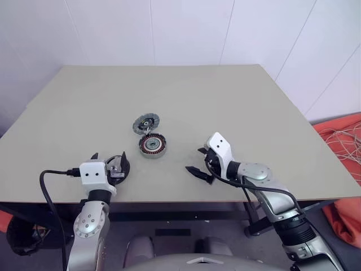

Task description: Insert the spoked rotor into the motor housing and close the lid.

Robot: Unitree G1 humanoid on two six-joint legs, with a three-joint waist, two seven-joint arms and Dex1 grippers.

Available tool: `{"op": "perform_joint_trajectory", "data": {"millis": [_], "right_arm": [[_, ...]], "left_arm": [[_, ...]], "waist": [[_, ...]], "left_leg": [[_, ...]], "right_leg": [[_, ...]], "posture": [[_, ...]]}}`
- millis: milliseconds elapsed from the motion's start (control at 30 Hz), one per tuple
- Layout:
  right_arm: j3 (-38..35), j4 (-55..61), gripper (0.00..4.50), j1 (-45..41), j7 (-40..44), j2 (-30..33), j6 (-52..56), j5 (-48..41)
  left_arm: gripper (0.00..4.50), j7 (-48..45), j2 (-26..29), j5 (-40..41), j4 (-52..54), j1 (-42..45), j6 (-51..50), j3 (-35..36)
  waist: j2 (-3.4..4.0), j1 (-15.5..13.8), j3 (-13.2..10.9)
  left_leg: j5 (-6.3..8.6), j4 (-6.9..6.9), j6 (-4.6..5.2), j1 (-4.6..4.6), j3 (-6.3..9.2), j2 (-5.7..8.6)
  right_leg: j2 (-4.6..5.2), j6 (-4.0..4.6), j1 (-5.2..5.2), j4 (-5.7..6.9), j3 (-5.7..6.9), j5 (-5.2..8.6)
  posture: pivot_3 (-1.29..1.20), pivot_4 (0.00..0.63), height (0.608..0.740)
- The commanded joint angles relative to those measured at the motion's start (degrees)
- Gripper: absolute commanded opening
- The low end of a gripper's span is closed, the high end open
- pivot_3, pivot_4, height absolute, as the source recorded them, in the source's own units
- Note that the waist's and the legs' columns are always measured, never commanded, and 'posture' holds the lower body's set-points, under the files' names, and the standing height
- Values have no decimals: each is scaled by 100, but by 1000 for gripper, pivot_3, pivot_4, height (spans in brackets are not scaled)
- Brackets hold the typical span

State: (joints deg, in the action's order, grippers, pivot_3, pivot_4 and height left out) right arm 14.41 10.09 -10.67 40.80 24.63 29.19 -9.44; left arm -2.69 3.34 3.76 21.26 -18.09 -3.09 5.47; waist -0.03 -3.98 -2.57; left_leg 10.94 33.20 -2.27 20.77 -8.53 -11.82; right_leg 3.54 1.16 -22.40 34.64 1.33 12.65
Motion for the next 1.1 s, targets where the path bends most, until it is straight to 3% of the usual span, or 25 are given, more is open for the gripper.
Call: {"op": "perform_joint_trajectory", "data": {"millis": [33, 700, 833, 1067, 1100], "right_arm": [[71, 65, 4452, -190, 84, 64, 79, 32], [392, -818, 4452, -461, 171, -57, -337, 364], [390, -854, 3548, -463, 178, -34, -398, 368], [343, -666, 1129, -338, 309, 165, -366, 319], [337, -637, 1129, -323, 328, 191, -356, 312]], "left_arm": [[4500, 35, -11, -29, 240, 26, 77, -11], [4500, 73, -30, -57, 197, 12, 139, -54], [4500, 73, -30, -59, 190, 6, 154, -51], [4500, 73, -33, -64, 174, 14, 171, -57], [4500, 74, -34, -64, 171, 20, 170, -57]], "waist": [[0, 0, 0], [0, 3, 0], [0, 3, 0], [-1, -1, 0], [-1, -4, 0]], "left_leg": [[0, 0, 0, 0, 0, 0], [0, 1, 0, -8, -1, -1], [0, 1, 0, -22, -1, 0], [0, 2, 0, -35, 0, 0], [0, 2, 0, -35, 0, 0]], "right_leg": [[0, 0, 0, 0, 0, 0], [0, 1, 4, 2, 0, -1], [0, 1, 11, 2, 0, 0], [1, 1, 17, 2, 0, 0], [1, 1, 18, 2, 0, 0]], "posture": [[0, 0, 740], [0, 0, 740], [0, 0, 740], [0, 0, 740], [0, 0, 740]]}}
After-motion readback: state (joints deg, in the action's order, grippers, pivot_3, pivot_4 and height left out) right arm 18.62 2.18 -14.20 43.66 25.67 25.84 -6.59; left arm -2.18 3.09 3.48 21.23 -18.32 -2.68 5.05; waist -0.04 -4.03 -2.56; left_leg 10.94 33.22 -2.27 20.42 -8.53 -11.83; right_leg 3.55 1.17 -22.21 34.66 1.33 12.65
